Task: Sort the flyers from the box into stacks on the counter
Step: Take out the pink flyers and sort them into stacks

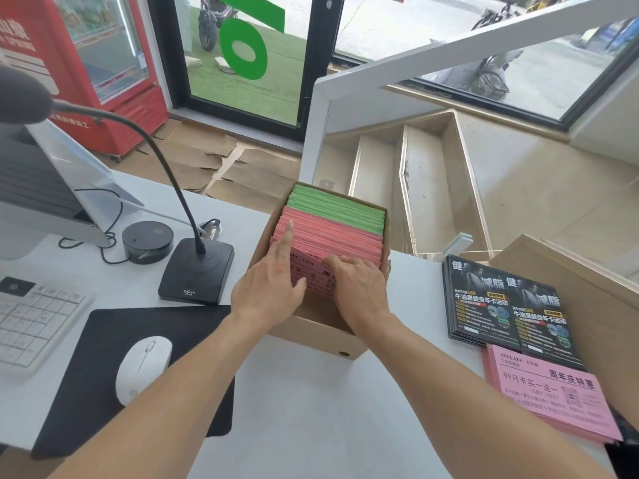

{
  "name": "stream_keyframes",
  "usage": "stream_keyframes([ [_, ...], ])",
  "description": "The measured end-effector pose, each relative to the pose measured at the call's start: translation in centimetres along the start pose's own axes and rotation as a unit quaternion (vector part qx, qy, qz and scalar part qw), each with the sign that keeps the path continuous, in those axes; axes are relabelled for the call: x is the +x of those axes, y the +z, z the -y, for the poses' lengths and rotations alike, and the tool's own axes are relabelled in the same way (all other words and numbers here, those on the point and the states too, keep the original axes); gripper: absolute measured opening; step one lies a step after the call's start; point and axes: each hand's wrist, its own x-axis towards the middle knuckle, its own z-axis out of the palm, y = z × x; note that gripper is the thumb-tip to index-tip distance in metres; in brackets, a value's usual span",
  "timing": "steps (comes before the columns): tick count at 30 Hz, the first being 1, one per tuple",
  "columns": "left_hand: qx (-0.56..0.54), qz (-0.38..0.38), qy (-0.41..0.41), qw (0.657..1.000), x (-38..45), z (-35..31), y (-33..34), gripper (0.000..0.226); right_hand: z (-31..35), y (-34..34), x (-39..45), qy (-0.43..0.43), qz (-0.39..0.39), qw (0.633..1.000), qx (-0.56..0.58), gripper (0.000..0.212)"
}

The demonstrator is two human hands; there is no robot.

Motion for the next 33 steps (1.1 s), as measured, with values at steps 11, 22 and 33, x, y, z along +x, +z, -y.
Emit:
stream_keyframes([
  [11, -0.022, -0.003, 0.005, 1.000, -0.1, -0.3, -0.5, 0.106, 0.3, -0.9, -0.5, 0.042, 0.129, 0.989, 0.057, 0.076],
  [22, -0.351, 0.012, 0.031, 0.936, -0.8, -5.7, -6.9, 0.106, -5.3, -12.4, -7.5, 0.068, 0.083, 0.953, 0.284, 0.066],
  [33, -0.355, 0.268, 0.125, 0.887, -8.4, -18.0, 4.7, 0.017, -17.0, -16.0, -23.1, 0.195, 0.143, 0.965, 0.102, 0.071],
])
